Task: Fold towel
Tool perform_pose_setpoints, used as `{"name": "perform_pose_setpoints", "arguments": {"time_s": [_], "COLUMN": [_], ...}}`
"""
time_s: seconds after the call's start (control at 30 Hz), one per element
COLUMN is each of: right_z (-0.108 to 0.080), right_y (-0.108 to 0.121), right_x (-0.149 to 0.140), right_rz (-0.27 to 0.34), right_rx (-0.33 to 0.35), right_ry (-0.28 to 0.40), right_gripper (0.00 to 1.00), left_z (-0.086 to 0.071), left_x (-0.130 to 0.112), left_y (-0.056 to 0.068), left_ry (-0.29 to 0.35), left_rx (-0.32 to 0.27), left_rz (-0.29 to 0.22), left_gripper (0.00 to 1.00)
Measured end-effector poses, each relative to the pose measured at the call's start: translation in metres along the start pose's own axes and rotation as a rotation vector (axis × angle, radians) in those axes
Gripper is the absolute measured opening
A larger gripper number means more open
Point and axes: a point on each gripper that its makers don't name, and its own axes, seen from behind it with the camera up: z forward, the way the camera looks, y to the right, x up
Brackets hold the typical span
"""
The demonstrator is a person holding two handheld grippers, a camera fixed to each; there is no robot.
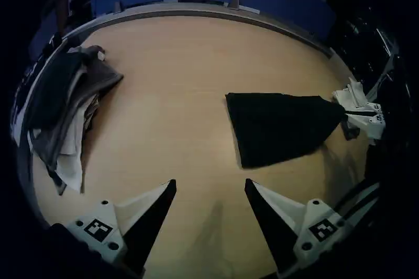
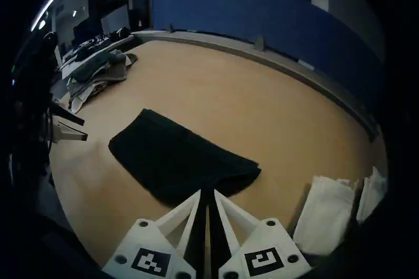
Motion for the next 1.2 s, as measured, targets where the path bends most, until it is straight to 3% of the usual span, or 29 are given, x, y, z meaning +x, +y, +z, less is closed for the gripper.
{"name": "perform_pose_setpoints", "arguments": {"time_s": [0.33,0.77,1.2], "right_z": [0.011,0.030,0.069], "right_y": [-0.026,-0.077,-0.146], "right_x": [0.039,0.078,0.081], "right_rz": [-0.093,-0.198,-0.291], "right_rx": [0.041,0.121,0.241], "right_ry": [0.033,0.059,0.027], "right_gripper": [0.02,0.02,0.02], "left_z": [-0.012,-0.028,-0.034], "left_x": [-0.009,-0.019,-0.030], "left_y": [-0.017,-0.041,-0.058], "left_ry": [0.014,0.036,0.049], "left_rx": [0.015,0.038,0.056], "left_rz": [-0.037,-0.095,-0.145], "left_gripper": [0.97,0.97,0.97]}}
